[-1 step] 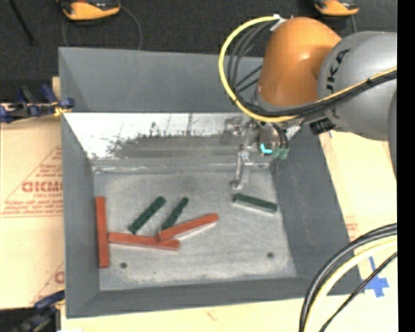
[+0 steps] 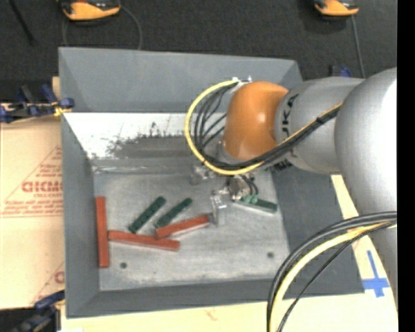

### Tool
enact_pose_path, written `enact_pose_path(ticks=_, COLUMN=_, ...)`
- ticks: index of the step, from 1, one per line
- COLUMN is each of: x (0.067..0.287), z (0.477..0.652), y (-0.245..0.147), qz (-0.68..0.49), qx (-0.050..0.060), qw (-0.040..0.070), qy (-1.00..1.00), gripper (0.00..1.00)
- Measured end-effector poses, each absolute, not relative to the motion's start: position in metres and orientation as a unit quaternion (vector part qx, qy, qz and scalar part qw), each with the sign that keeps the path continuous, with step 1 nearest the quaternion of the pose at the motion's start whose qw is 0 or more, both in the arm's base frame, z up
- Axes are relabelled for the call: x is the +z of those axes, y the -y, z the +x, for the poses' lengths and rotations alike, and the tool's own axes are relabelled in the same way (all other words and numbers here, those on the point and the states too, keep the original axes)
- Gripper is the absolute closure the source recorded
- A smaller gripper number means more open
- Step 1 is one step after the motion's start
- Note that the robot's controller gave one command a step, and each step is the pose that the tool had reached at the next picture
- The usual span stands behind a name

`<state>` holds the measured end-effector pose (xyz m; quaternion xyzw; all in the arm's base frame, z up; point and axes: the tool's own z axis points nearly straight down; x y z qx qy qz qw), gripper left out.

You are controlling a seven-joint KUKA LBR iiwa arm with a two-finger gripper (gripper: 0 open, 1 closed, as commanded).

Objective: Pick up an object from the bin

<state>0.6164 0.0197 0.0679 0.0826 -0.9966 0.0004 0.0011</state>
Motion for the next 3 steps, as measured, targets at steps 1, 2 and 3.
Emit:
enact_pose_path(ticks=1, x=0.075, z=0.620, y=-0.020, qz=0.082, qx=0.000, qw=-0.002, qy=0.997, gripper=1.00)
enact_pose_path(ticks=2, x=0.072, z=0.619, y=-0.020, qz=0.082, qx=0.000, qw=-0.004, qy=0.997, gripper=0.00)
enact_pose_path(ticks=3, x=0.071, z=0.603, y=-0.096, qz=0.130, qx=-0.001, qw=-0.002, qy=0.992, gripper=0.00)
